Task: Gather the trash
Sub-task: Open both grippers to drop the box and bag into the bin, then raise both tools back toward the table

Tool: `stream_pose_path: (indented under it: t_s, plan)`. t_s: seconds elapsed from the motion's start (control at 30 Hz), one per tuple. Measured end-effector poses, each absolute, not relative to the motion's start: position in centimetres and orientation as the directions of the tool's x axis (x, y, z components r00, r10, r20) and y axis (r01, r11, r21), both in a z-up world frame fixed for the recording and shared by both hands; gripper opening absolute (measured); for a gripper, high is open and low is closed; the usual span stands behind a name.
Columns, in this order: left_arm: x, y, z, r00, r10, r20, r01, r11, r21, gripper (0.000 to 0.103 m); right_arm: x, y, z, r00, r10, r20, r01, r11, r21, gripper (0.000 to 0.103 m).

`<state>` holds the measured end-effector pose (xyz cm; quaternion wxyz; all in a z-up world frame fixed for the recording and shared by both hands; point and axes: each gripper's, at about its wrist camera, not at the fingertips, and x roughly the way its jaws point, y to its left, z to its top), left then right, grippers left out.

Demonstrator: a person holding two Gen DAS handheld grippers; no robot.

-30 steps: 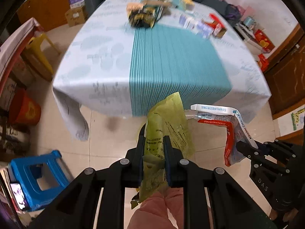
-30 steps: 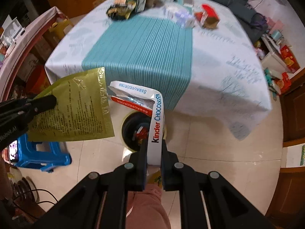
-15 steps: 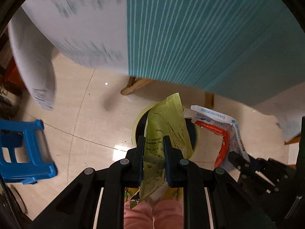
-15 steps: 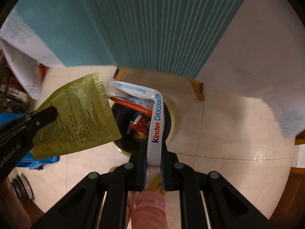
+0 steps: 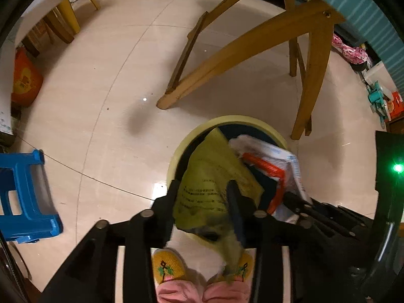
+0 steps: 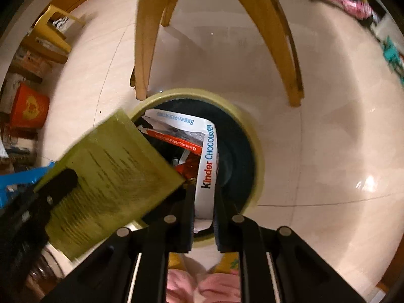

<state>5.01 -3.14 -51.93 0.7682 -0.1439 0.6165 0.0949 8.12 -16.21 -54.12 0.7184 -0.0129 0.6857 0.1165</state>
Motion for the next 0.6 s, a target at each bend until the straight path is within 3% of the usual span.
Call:
stream_pose_path:
  t_s: [0.07,0.17,0.2,0.6]
  plan:
    - [5.2,-3.2,-52.0,0.232,-0.031,-0.972,-0.325,0.940,-0.108,0.057,8.2,-16.2,-54.5,0.029,0.183,-0.983,-0.178,0.968,0.175,0.020]
    - [5.1,-2.7,-51.6,0.251,-0.031,-0.968,-0.341,0.933,-0.118,0.068,8.0,-16.0,-54.4,0.049,0.188,-0.981,-0.198,0.965,0.175,0.054]
    - [5.1,-2.6,-51.4,0.251,-0.034,-0.967,-0.345,0.930,-0.122,0.069,7.9,-16.1,-54.3,0.058,0.193,-0.980,-0.203,0.963,0.178,0.058]
    - [3.2,-0.6,-49.4,0.255,0.014,-0.967,-0.347,0.935,-0.078,0.075,7.3,-17.3,-52.7,0.073,0.189,-0.979,-0.230,0.959,0.168,0.058]
